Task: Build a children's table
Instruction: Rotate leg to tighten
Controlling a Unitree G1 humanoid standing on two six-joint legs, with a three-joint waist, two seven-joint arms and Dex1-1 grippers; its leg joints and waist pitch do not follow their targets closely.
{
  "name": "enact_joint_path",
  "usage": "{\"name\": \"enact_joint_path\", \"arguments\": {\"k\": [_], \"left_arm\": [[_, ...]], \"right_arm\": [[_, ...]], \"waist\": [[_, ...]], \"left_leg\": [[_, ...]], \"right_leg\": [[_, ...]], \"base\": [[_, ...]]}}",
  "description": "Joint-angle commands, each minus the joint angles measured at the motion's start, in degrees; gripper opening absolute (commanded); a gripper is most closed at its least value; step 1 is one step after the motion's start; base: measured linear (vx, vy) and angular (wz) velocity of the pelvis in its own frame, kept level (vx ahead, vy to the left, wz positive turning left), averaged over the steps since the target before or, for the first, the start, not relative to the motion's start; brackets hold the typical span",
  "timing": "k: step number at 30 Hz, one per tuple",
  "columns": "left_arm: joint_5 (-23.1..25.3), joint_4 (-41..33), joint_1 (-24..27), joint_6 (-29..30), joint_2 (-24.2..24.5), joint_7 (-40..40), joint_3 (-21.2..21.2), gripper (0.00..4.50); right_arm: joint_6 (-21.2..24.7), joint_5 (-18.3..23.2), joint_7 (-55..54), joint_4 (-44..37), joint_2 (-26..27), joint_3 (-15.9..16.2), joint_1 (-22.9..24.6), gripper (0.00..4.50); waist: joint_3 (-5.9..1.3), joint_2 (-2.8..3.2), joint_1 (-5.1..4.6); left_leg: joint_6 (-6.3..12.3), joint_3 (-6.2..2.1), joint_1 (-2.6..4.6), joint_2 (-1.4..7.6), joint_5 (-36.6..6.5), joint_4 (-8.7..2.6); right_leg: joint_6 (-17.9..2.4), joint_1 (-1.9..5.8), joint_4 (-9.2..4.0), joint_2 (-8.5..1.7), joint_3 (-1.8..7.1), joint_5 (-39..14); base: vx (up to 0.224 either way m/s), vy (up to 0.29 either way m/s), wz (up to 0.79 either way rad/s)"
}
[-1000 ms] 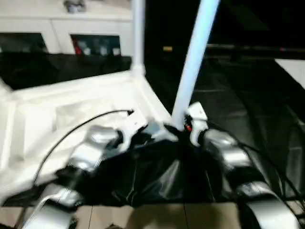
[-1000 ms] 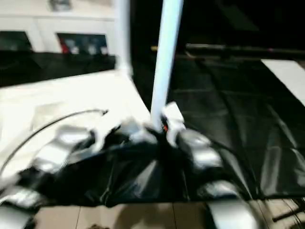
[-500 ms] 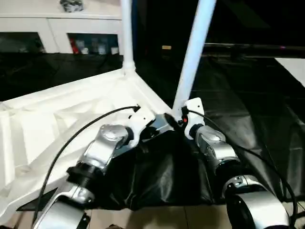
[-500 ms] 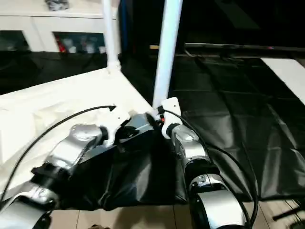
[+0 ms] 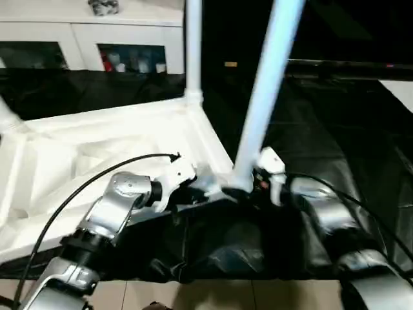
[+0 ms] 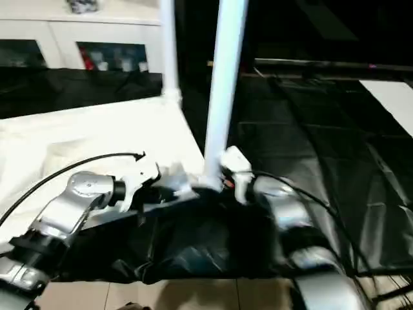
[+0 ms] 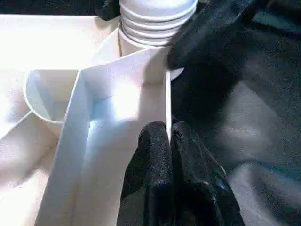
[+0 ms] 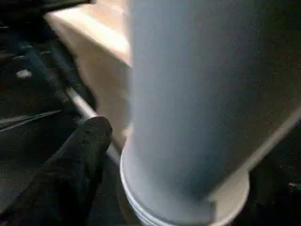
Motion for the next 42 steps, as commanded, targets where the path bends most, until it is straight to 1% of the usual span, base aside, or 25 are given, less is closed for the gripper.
{"name": "enact_joint_path", "arguments": {"k": [1, 6, 12, 14, 16, 17, 18, 20, 21, 22, 23, 25, 27, 28, 30, 32, 33, 34, 35, 36, 37, 38, 40, 41, 42], "left_arm": [[-2.67, -3.46, -0.71, -0.86, -1.35, -0.68, -0.42, 0.00], [-3.50, -4.99, 0.12, -0.10, -0.72, -2.67, -0.95, 0.00], [-2.79, -4.58, 0.03, -0.40, -1.62, -0.97, -0.66, 0.00], [-2.22, -3.90, -0.37, -0.22, -2.27, 0.78, -0.33, 0.00], [-1.27, -2.66, -1.08, -0.25, -3.41, 3.42, 0.30, 0.00], [-0.53, -1.41, -1.83, -0.33, -4.44, 5.82, 0.79, 0.00], [0.73, 1.03, -3.39, -0.61, -6.47, 10.33, 1.61, 0.00], [1.36, 2.05, -4.03, -0.78, -7.26, 12.42, 1.88, 0.00], [2.43, 3.75, -5.13, -0.97, -8.66, 15.98, 2.18, 0.00], [2.87, 4.63, -5.77, -0.61, -9.68, 18.07, 2.42, 0.00], [3.49, 6.28, -7.12, 0.68, -12.13, 22.68, 3.07, 0.00], [3.67, 6.96, -7.62, 1.21, -13.32, 24.45, 3.17, 0.00], [4.35, 7.75, -8.08, 1.32, -14.33, 26.63, 3.24, 0.00], [4.63, 8.31, -8.32, 1.34, -14.92, 27.68, 3.61, 0.00], [4.65, 8.08, -8.02, 1.07, -15.18, 26.78, 3.30, 0.00], [4.24, 7.35, -7.51, 0.74, -14.91, 25.01, 2.86, 0.00], [3.94, 6.63, -7.03, 0.23, -14.50, 23.45, 2.47, 0.00], [3.82, 6.41, -6.85, 0.01, -14.31, 22.88, 2.31, 0.00], [3.00, 5.14, -5.86, -1.02, -13.05, 19.76, 1.68, 0.00], [2.57, 4.51, -5.44, -1.14, -12.41, 18.28, 1.48, 0.00], [2.56, 4.50, -5.43, -1.14, -12.40, 18.26, 1.48, 0.00], [2.28, 4.09, -5.19, -1.10, -12.01, 17.45, 1.32, 0.00], [0.83, 1.87, -3.78, -1.88, -9.64, 12.65, 0.65, 0.00], [0.81, 1.83, -3.75, -1.90, -9.60, 12.55, 0.64, 0.00], [0.33, 1.04, -3.29, -2.10, -8.74, 10.79, 0.49, 0.00]], "right_arm": [[1.71, 0.98, 6.07, -2.89, 1.21, 4.44, 1.18, 3.46], [3.87, 1.38, 10.74, -6.70, 0.10, 6.17, 3.05, 3.08], [4.56, 0.72, 8.42, -6.96, 1.29, 6.12, 3.80, 2.75], [4.21, 0.24, 5.40, -6.08, 2.21, 5.28, 3.59, 2.72], [4.61, -0.09, -0.15, -4.29, 4.01, 3.30, 2.74, 2.70], [4.89, -0.62, -5.45, -1.88, 5.38, 1.78, 1.55, 2.69], [4.48, -1.93, -15.61, 2.96, 7.72, -0.59, -0.84, 2.69], [4.30, -2.17, -18.87, 4.51, 8.49, -1.34, -1.65, 2.69], [4.91, -1.70, -24.12, 6.99, 10.01, -3.02, -3.11, 2.69], [5.32, -1.37, -27.23, 8.33, 11.01, -3.93, -4.02, 2.69], [5.99, -0.80, -33.43, 10.73, 13.37, -5.52, -5.97, 2.69], [5.66, -1.10, -36.01, 11.59, 14.61, -5.73, -6.78, 2.69], [5.01, -2.04, -37.68, 12.29, 15.65, -5.60, -7.38, 2.69], [4.04, -2.64, -37.50, 12.83, 16.12, -5.30, -7.68, 3.24], [3.36, -1.93, -34.76, 12.79, 16.88, -5.41, -7.80, 3.38], [3.57, -1.16, -32.99, 12.52, 17.01, -5.62, -7.77, 3.38], [3.62, -1.15, -32.26, 12.52, 16.73, -5.48, -7.79, 3.48], [3.38, -1.35, -32.07, 12.72, 16.53, -5.29, -7.87, 3.48], [2.10, -2.55, -31.16, 13.10, 15.11, -4.22, -8.02, 3.79], [1.79, -2.70, -30.17, 12.91, 14.42, -3.93, -7.96, 3.84], [1.78, -2.70, -30.16, 12.91, 14.41, -3.93, -7.96, 3.83], [1.55, -2.75, -29.63, 12.91, 14.03, -3.80, -7.97, 3.83], [0.21, -3.20, -27.06, 12.97, 11.60, -3.64, -7.93, 3.83], [0.20, -3.20, -26.97, 12.95, 11.55, -3.63, -7.92, 3.83], [-0.12, -3.26, -25.36, 12.64, 10.75, -3.56, -7.76, 3.83]], "waist": [[-3.73, -0.11, 0.11], [-3.64, -0.20, 0.25], [-3.76, -0.28, 0.21], [-3.73, -0.27, 0.17], [-3.63, -0.31, 0.00], [-3.39, -0.27, -0.31], [-3.38, -0.14, -0.60], [-3.48, -0.15, -0.78], [-3.38, -0.01, -1.13], [-3.45, -0.02, -1.15], [-3.68, 0.01, -1.32], [-3.83, -0.05, -1.40], [-4.17, -0.09, -1.28], [-4.24, -0.17, -1.17], [-4.26, -0.15, -0.99], [-4.25, -0.15, -0.94], [-4.15, -0.12, -0.92], [-4.08, -0.13, -0.98], [-4.04, -0.28, -0.96], [-4.03, -0.16, -0.94], [-4.03, -0.15, -1.16], [-3.98, -0.09, -1.32], [-4.01, -0.11, -1.46], [-4.05, 0.00, -1.59], [-4.06, -0.02, -1.54]], "left_leg": [[2.35, -1.33, 1.65, 3.19, -12.43, -3.91], [1.88, -1.40, 1.64, 3.13, -12.89, -4.00], [1.68, -1.44, 1.66, 3.06, -12.43, -3.95], [1.63, -1.45, 1.64, 3.02, -12.23, -3.96], [1.23, -1.49, 1.69, 2.95, -13.19, -4.04], [0.70, -1.49, 1.80, 2.90, -14.28, -4.15], [-0.49, -1.62, 1.97, 2.82, -15.64, -4.22], [-1.47, -1.94, 1.95, 2.79, -16.72, -4.31], [-1.75, -1.87, 2.02, 2.86, -17.19, -4.42], [-1.98, -1.94, 2.11, 2.83, -17.49, -4.37], [-2.06, -1.94, 2.02, 2.75, -16.71, -4.32], [-1.64, -1.81, 1.88, 2.79, -15.02, -4.25], [-0.14, -1.62, 1.39, 2.64, -11.33, -3.93], [0.73, -1.49, 1.39, 2.61, -9.98, -3.75], [1.91, -1.41, 1.26, 2.58, -8.72, -3.57], [2.46, -1.38, 1.23, 2.57, -8.52, -3.56], [2.74, -1.40, 1.32, 2.65, -9.34, -3.63], [2.65, -1.42, 1.30, 2.64, -9.75, -3.68], [2.34, -1.44, 1.40, 2.73, -10.35, -3.74], [2.15, -1.49, 1.41, 2.78, -10.75, -3.75], [1.94, -1.50, 1.25, 2.74, -11.17, -3.78], [1.87, -1.48, 1.33, 2.78, -11.29, -3.81], [1.84, -1.53, 1.27, 2.80, -11.27, -3.79], [1.99, -1.52, 1.19, 2.76, -11.13, -3.74], [2.33, -1.40, 1.39, 2.78, -11.13, -3.61]], "right_leg": [[-13.14, 1.76, -4.13, -4.87, 2.54, -10.25], [-12.77, 1.71, -4.32, -4.88, 2.54, -11.73], [-12.61, 1.67, -4.27, -4.96, 2.57, -11.59], [-12.60, 1.64, -4.25, -4.93, 2.56, -11.36], [-12.39, 1.58, -4.44, -4.99, 2.57, -12.81], [-12.14, 1.27, -4.70, -5.04, 2.69, -15.05], [-11.72, 1.18, -4.98, -5.16, 2.67, -18.14], [-10.66, 1.38, -5.18, -5.35, 2.51, -20.75], [-10.42, 1.02, -5.30, -5.18, 2.62, -20.61], [-10.32, 1.04, -5.27, -5.18, 2.61, -20.54], [-10.54, 1.22, -5.04, -5.22, 2.63, -19.06], [-11.05, 1.33, -4.83, -5.03, 2.62, -15.24], [-11.89, 1.78, -4.16, -4.99, 2.54, -9.10], [-12.42, 1.81, -4.00, -4.92, 2.51, -6.34], [-12.98, 2.01, -3.76, -4.97, 2.51, -4.02], [-13.20, 2.06, -3.71, -4.95, 2.48, -3.67], [-13.26, 2.04, -3.89, -4.99, 2.44, -4.94], [-13.19, 2.02, -3.98, -4.99, 2.45, -5.73], [-13.07, 2.01, -4.09, -5.11, 2.44, -7.28], [-13.01, 1.94, -4.15, -5.20, 2.44, -8.08], [-12.93, 2.09, -4.11, -5.13, 2.43, -8.52], [-12.98, 1.96, -4.14, -5.05, 2.49, -8.33], [-13.21, 2.04, -4.09, -5.11, 2.46, -8.18], [-13.40, 2.09, -3.97, -5.04, 2.45, -7.75], [-13.66, 1.94, -4.03, -5.02, 2.54, -7.39]], "base": [[0.000, 0.000, 0.00], [0.000, 0.000, 0.00], [0.000, 0.000, 0.00], [0.000, 0.000, 0.00], [0.000, 0.000, 0.00], [0.000, 0.000, 0.00], [0.000, 0.000, 0.00], [0.000, 0.000, 0.00], [0.000, 0.000, 0.00], [0.000, 0.000, 0.00], [0.000, 0.000, 0.00], [0.000, 0.000, 0.00], [0.000, 0.000, 0.00], [0.000, 0.000, 0.00], [0.000, 0.000, 0.00], [0.000, 0.000, 0.00], [0.000, 0.000, 0.00], [0.000, 0.000, 0.00], [0.000, 0.000, 0.00], [0.000, 0.000, 0.00], [0.000, 0.000, 0.00], [0.000, 0.000, 0.00], [0.000, 0.000, 0.00], [0.000, 0.000, 0.00], [0.000, 0.000, 0.00]]}}
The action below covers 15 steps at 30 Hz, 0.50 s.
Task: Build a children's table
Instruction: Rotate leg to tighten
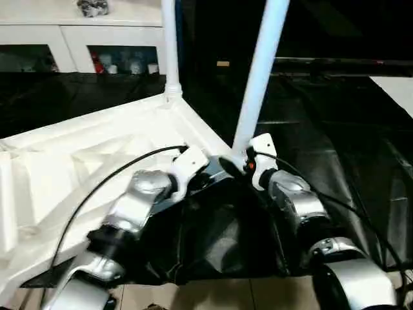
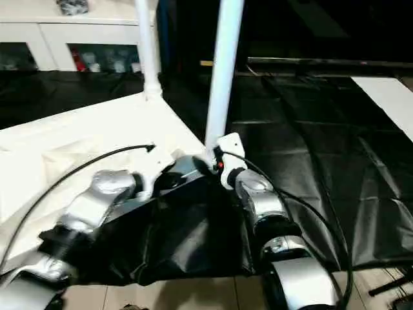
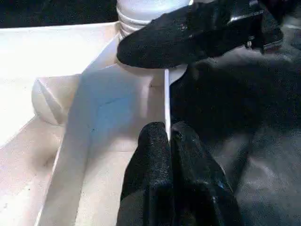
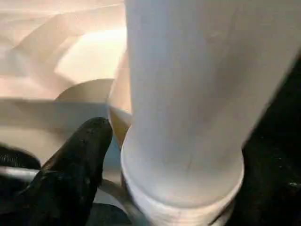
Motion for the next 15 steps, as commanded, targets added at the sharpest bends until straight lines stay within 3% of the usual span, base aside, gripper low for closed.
{"name": "enact_joint_path", "arguments": {"k": [1, 7, 13, 15], "left_arm": [[-3.76, -4.13, 0.03, -3.85, -0.50, -5.63, -1.81, 0.00], [-4.68, -5.10, 0.78, -4.20, 3.41, -11.28, -1.71, 0.00], [-6.09, -6.73, 1.42, -3.45, 6.09, -15.64, -2.00, 0.00], [-6.46, -7.14, 1.66, -3.07, 6.66, -17.11, -2.09, 0.00]], "right_arm": [[-0.63, -0.48, 5.35, -0.44, 0.33, 2.67, 0.69, 3.83], [-0.16, 1.63, 20.41, -6.97, -3.57, 5.28, 4.43, 3.83], [3.80, 4.94, 34.44, -15.07, -7.61, 8.55, 8.80, 3.83], [5.72, 5.60, 37.67, -17.77, -8.61, 9.40, 10.07, 3.47]], "waist": [[-3.95, -0.15, 0.20], [-3.88, 0.02, 0.68], [-3.88, -0.11, 1.91], [-3.84, -0.13, 2.33]], "left_leg": [[2.50, -1.39, 1.30, 2.82, -10.87, -3.53], [2.66, -1.38, 1.44, 3.04, -11.13, -3.66], [3.27, -1.20, 1.43, 3.03, -10.77, -3.48], [3.10, -1.23, 1.51, 3.14, -10.79, -3.55]], "right_leg": [[-13.83, 2.13, -3.97, -5.03, 2.56, -7.29], [-14.06, 2.03, -3.77, -4.76, 2.41, -6.75], [-13.63, 2.05, -3.82, -4.73, 2.40, -7.45], [-13.24, 1.93, -3.88, -4.74, 2.41, -8.17]], "base": [[0.000, 0.000, 0.00], [0.000, 0.000, 0.00], [0.000, 0.000, 0.00], [0.000, 0.000, 0.00]]}}
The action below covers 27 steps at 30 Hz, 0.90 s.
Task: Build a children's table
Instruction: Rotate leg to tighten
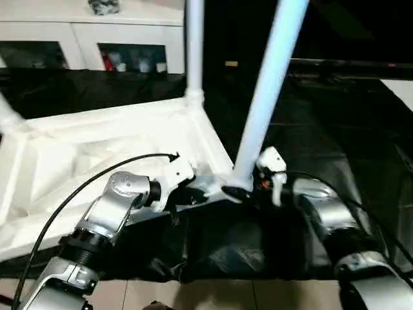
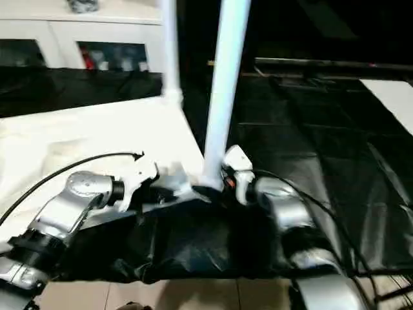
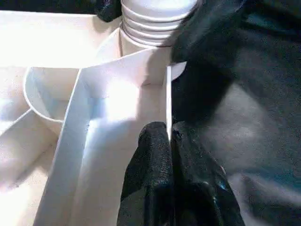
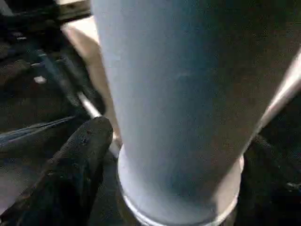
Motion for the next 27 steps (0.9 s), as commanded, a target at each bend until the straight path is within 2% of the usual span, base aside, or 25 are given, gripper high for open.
{"name": "enact_joint_path", "arguments": {"k": [1, 3, 4, 6, 10, 11, 14, 15, 16, 17, 18, 19, 20, 21, 22, 23, 25, 27], "left_arm": [[-2.06, -2.87, -1.09, -1.18, -1.14, -0.43, 0.02, 0.00], [-2.21, -3.20, -0.93, -1.00, -0.88, -1.10, -0.08, 0.00], [-2.21, -3.20, -0.93, -1.00, -0.88, -1.10, -0.08, 0.00], [-2.32, -3.36, -0.88, -0.88, -0.72, -1.38, -0.15, 0.00], [-1.95, -2.89, -1.12, -1.36, -1.26, 0.21, 0.14, 0.00], [-1.13, -1.77, -1.68, -1.58, -2.06, 2.66, 0.46, 0.00], [0.10, 0.19, -2.64, -2.14, -3.39, 6.21, 1.07, 0.00], [1.31, 2.43, -4.02, -1.99, -5.34, 10.88, 1.98, 0.00], [1.74, 3.27, -4.55, -1.90, -6.10, 12.65, 2.33, 0.00], [1.80, 3.39, -4.63, -1.88, -6.20, 12.91, 2.38, 0.00], [2.10, 4.00, -5.03, -1.78, -6.75, 14.25, 2.62, 0.00], [2.91, 5.70, -6.22, -1.42, -8.17, 17.91, 3.13, 0.00], [2.97, 5.90, -6.37, -1.37, -8.35, 18.31, 3.19, 0.00], [3.44, 8.01, -8.16, -0.53, -10.74, 23.26, 4.13, 0.00], [3.51, 8.70, -8.81, -0.12, -11.70, 25.24, 4.54, 0.00], [3.51, 8.70, -8.81, -0.12, -11.70, 25.24, 4.54, 0.00], [3.66, 9.58, -9.85, 0.98, -13.89, 28.61, 5.09, 0.00], [3.78, 9.91, -10.11, 1.11, -14.60, 29.39, 5.13, 0.00]], "right_arm": [[2.30, 1.12, 6.76, -3.68, 1.05, 4.50, 1.43, 3.47], [3.11, 1.04, 7.90, -5.37, 0.50, 5.31, 2.24, 3.45], [3.11, 1.04, 7.90, -5.37, 0.50, 5.31, 2.24, 3.11], [3.46, 0.85, 7.74, -6.07, 0.43, 5.73, 2.60, 3.07], [2.80, 0.05, 5.05, -5.29, 1.57, 5.43, 2.33, 2.80], [1.95, -0.98, 1.45, -3.64, 2.60, 4.70, 1.68, 2.80], [1.67, -2.71, -5.47, -1.15, 4.29, 3.48, 0.65, 2.77], [2.15, -4.12, -15.02, 2.98, 6.44, 1.59, -1.33, 2.76], [2.42, -4.61, -18.68, 4.54, 7.25, 0.87, -2.09, 2.76], [2.48, -4.68, -19.21, 4.74, 7.37, 0.76, -2.19, 2.75], [2.78, -5.05, -21.95, 5.76, 7.98, 0.21, -2.70, 2.75], [2.87, -4.97, -27.91, 8.14, 9.65, -1.34, -3.90, 2.75], [2.87, -4.93, -28.67, 8.43, 9.88, -1.54, -4.06, 2.74], [2.86, -4.87, -37.52, 11.92, 12.40, -3.37, -5.94, 2.74], [2.76, -5.04, -40.88, 13.32, 13.31, -3.84, -6.69, 2.74], [2.76, -5.04, -40.88, 13.32, 13.31, -3.84, -6.69, 2.74], [1.12, -4.86, -45.63, 15.83, 15.43, -4.84, -8.28, 2.74], [0.22, -4.57, -46.34, 16.68, 16.24, -5.33, -8.88, 2.74]], "waist": [[-3.89, -0.13, 0.04], [-3.80, -0.15, 0.17], [-3.78, -0.16, 0.20], [-3.75, -0.25, 0.21], [-3.84, -0.09, 0.13], [-3.84, -0.30, 0.07], [-3.66, -0.29, -0.37], [-3.56, -0.24, -0.56], [-3.41, -0.13, -0.90], [-3.44, -0.22, -1.11], [-3.59, -0.23, -1.10], [-3.64, -0.21, -1.02], [-3.64, -0.06, -1.23], [-3.81, 0.01, -1.31], [-3.82, 0.22, -1.38], [-3.88, 0.08, -1.52], [-4.12, 0.01, -1.44], [-4.35, -0.05, -1.27]], "left_leg": [[2.92, -1.30, 1.65, 3.15, -10.79, -3.77], [2.45, -1.28, 1.80, 3.14, -11.58, -3.81], [2.29, -1.28, 1.82, 3.12, -11.85, -3.83], [1.72, -1.36, 1.81, 3.05, -12.38, -3.89], [1.22, -1.44, 1.83, 3.05, -12.34, -3.92], [1.31, -1.43, 1.78, 3.03, -12.11, -3.92], [0.83, -1.43, 1.78, 2.87, -12.82, -3.98], [0.28, -1.57, 1.84, 2.83, -13.77, -4.13], [-0.35, -1.53, 1.99, 2.83, -14.34, -4.19], [-1.59, -1.83, 2.33, 2.67, -16.34, -4.23], [-1.65, -1.80, 2.11, 2.76, -15.68, -4.22], [-1.50, -1.85, 2.03, 2.81, -15.43, -4.26], [-1.39, -1.73, 2.01, 2.82, -14.75, -4.34], [-1.41, -1.68, 2.12, 2.73, -14.47, -4.23], [-1.67, -1.62, 2.17, 2.67, -14.12, -4.19], [-1.88, -1.66, 2.05, 2.59, -13.71, -4.19], [-1.02, -1.54, 1.75, 2.59, -11.64, -3.93], [0.64, -1.43, 1.57, 2.48, -8.81, -3.66]], "right_leg": [[-13.30, 1.99, -3.82, -4.75, 2.42, -8.30], [-13.11, 1.84, -4.01, -4.80, 2.46, -9.64], [-13.00, 1.82, -4.06, -4.79, 2.47, -10.13], [-12.48, 1.81, -4.22, -4.95, 2.54, -11.84], [-12.42, 1.79, -4.19, -4.89, 2.52, -11.46], [-12.46, 1.83, -4.14, -4.85, 2.50, -11.06], [-12.40, 1.70, -4.38, -4.99, 2.62, -12.46], [-12.08, 1.69, -4.53, -5.03, 2.55, -14.39], [-12.07, 1.35, -4.65, -5.00, 2.60, -15.71], [-11.31, 1.43, -5.01, -5.19, 2.49, -19.71], [-10.59, 1.62, -5.04, -5.34, 2.61, -19.65], [-10.44, 1.71, -5.00, -5.35, 2.62, -18.83], [-10.51, 1.45, -4.83, -5.00, 2.70, -16.47], [-10.92, 1.49, -4.69, -4.98, 2.64, -14.98], [-11.22, 1.40, -4.61, -4.99, 2.66, -14.32], [-11.37, 1.58, -4.60, -4.94, 2.61, -13.46], [-11.78, 1.86, -4.19, -5.01, 2.65, -9.64], [-12.48, 2.12, -3.69, -4.79, 2.54, -4.39]], "base": [[0.000, 0.000, 0.00], [0.000, 0.000, 0.00], [0.000, 0.000, 0.00], [0.000, 0.000, 0.00], [0.000, 0.000, 0.00], [0.000, 0.000, 0.00], [0.000, 0.000, 0.00], [0.000, 0.000, 0.00], [0.000, 0.000, 0.00], [0.000, 0.000, 0.00], [0.000, 0.000, 0.00], [0.000, 0.000, 0.00], [0.000, 0.000, 0.00], [0.000, 0.000, 0.00], [0.000, 0.000, 0.00], [0.000, 0.000, 0.00], [0.000, 0.000, 0.00], [0.000, 0.000, 0.00]]}}
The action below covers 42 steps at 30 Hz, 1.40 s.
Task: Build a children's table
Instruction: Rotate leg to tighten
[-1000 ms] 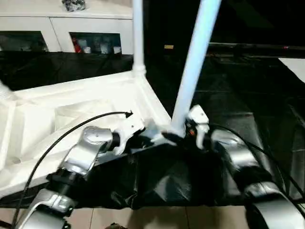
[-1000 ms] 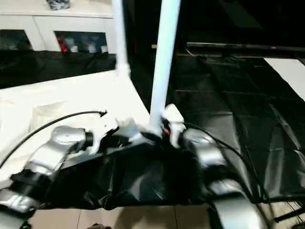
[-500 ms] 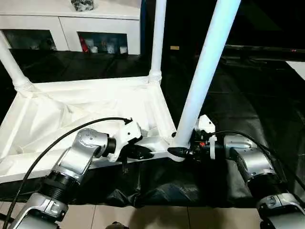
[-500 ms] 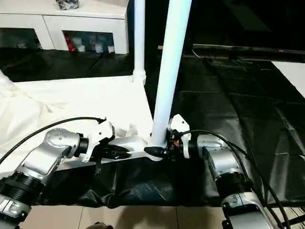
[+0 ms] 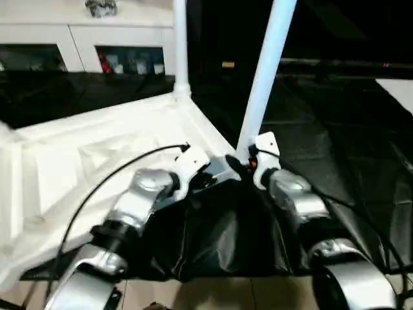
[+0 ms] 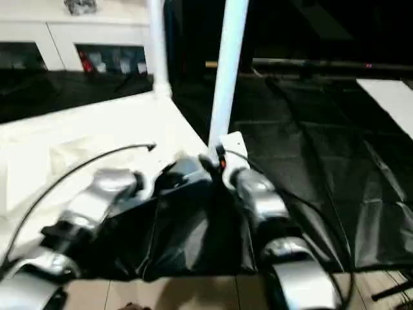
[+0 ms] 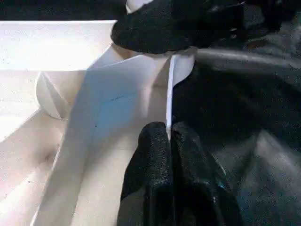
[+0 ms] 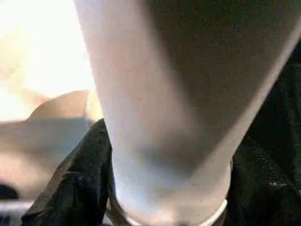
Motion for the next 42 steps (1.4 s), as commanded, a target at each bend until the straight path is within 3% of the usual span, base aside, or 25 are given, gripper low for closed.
{"name": "enact_joint_path", "arguments": {"k": [1, 4, 8, 14, 19, 29, 30, 35, 42], "left_arm": [[-0.72, -0.45, -3.14, -1.36, -3.14, 6.42, 2.79, 0.00], [-0.45, -1.00, -2.40, -2.35, -2.95, 4.79, 1.91, 0.00], [-1.23, -2.43, -0.91, -3.59, -1.30, 1.29, 1.16, 0.00], [-3.43, -6.42, 1.80, -5.17, 2.05, -6.89, -0.45, 0.00], [-5.08, -9.20, 3.54, -5.04, 5.54, -13.36, -0.92, 0.00], [-7.50, -13.81, 6.10, -3.16, 9.95, -21.69, -2.13, 0.00], [-7.66, -14.15, 6.28, -2.88, 10.30, -22.47, -2.37, 0.00], [-8.59, -15.74, 6.86, -1.14, 11.69, -25.68, -3.07, 0.00], [-8.10, -15.59, 7.00, -1.60, 11.87, -25.26, -2.65, 0.00]], "right_arm": [[-0.38, -0.53, 0.63, 3.59, 4.15, 1.84, 0.09, 3.09], [-0.46, 0.66, 3.79, 3.30, 4.52, 1.15, -0.12, 3.50], [-2.40, 0.00, 6.86, 3.04, 2.86, 2.11, -0.25, 3.90], [-5.19, -1.33, 12.41, 2.37, -0.88, 4.02, 0.20, 3.90], [-7.90, -1.84, 24.36, -0.20, -4.70, 6.50, 2.15, 3.90], [-6.87, 2.35, 44.27, -10.28, -10.19, 10.25, 8.33, 3.90], [-6.25, 2.69, 45.65, -10.97, -10.46, 10.43, 8.64, 3.58], [-4.59, 2.61, 49.92, -14.30, -11.79, 12.12, 10.00, 3.25], [-3.80, 2.33, 50.63, -15.14, -11.91, 12.96, 10.47, 2.86]], "waist": [[-4.36, -0.07, -0.06], [-4.35, -0.10, 0.19], [-4.22, 0.00, 0.12], [-4.36, 0.03, -0.50], [-4.18, 0.15, -0.42], [-4.06, 0.12, 0.92], [-4.04, 0.09, 0.90], [-4.20, 0.03, 1.01], [-4.11, -0.11, 0.87]], "left_leg": [[1.10, -1.37, 1.38, 2.55, -8.46, -3.53], [2.98, -1.31, 1.20, 2.56, -7.15, -3.35], [2.50, -1.38, 1.27, 2.68, -9.17, -3.52], [3.26, -1.36, 1.05, 2.67, -8.07, -3.26], [3.61, -1.24, 1.28, 2.90, -9.52, -3.27], [3.28, -1.24, 1.33, 3.09, -10.45, -3.38], [3.29, -1.25, 1.27, 3.06, -10.43, -3.38], [3.59, -1.24, 1.20, 2.96, -9.35, -3.25], [2.96, -1.29, 1.30, 2.94, -10.04, -3.30]], "right_leg": [[-12.63, 2.15, -3.54, -4.81, 2.50, -3.54], [-13.31, 2.30, -3.36, -4.80, 2.40, -0.98], [-13.11, 2.28, -3.60, -4.80, 2.37, -3.98], [-14.21, 2.44, -3.29, -4.85, 2.37, -1.54], [-14.85, 2.20, -3.41, -4.64, 2.30, -2.83], [-13.88, 2.01, -3.49, -4.60, 2.35, -5.53], [-13.97, 2.00, -3.46, -4.59, 2.33, -5.66], [-14.15, 2.09, -3.24, -4.53, 2.25, -4.31], [-13.84, 1.97, -3.49, -4.61, 2.32, -6.60]], "base": [[0.000, 0.000, 0.00], [0.000, 0.000, 0.00], [0.000, 0.000, 0.00], [0.000, 0.000, 0.00], [0.000, 0.000, 0.00], [0.000, 0.000, 0.00], [0.000, 0.000, 0.00], [0.000, 0.000, 0.00], [0.000, 0.000, 0.00]]}}
